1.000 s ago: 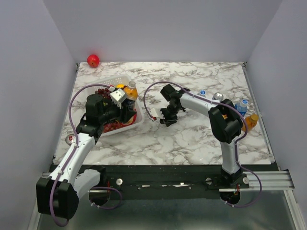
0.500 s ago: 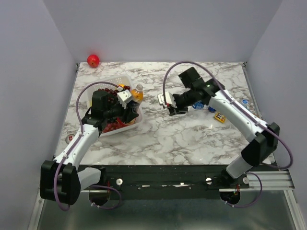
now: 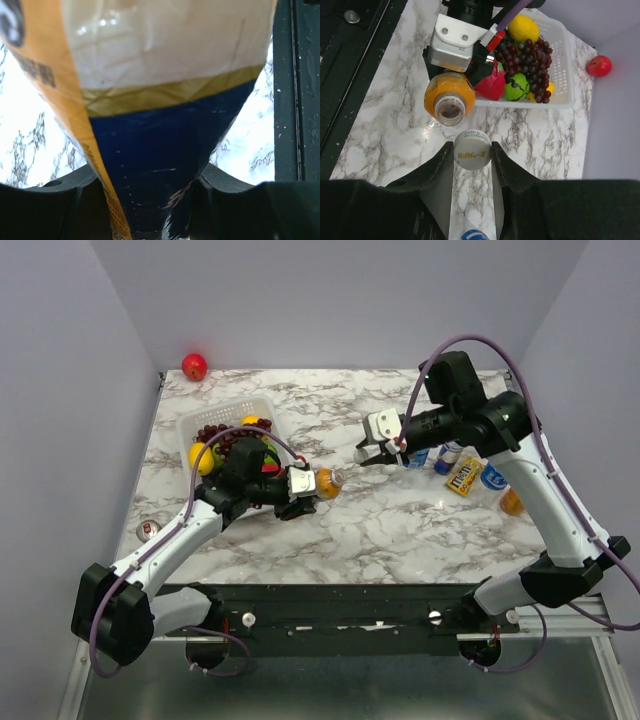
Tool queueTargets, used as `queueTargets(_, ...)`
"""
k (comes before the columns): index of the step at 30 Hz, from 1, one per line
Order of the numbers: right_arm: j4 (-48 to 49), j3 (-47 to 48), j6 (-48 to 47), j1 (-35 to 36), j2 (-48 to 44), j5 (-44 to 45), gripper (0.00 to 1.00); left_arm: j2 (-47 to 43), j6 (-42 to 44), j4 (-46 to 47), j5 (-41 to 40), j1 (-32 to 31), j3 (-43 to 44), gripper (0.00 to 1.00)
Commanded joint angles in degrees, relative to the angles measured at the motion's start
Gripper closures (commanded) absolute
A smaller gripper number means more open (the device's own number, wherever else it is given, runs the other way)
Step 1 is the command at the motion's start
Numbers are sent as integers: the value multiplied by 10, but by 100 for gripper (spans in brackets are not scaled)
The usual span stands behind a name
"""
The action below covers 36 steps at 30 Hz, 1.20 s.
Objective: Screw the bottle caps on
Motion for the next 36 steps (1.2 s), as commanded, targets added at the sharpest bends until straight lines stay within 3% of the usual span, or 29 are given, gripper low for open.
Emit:
queueTargets(1,-69,-16,-59,26,-11,2,65,-10,-10,44,10,-17,-10,100)
queueTargets(9,-32,-42,-49,51,-21,36,65,-12,-32,62,9,-37,-8,100)
queueTargets(36,40,-97,-82,94,-19,92,66,-19,23,44,5,-44,9,100)
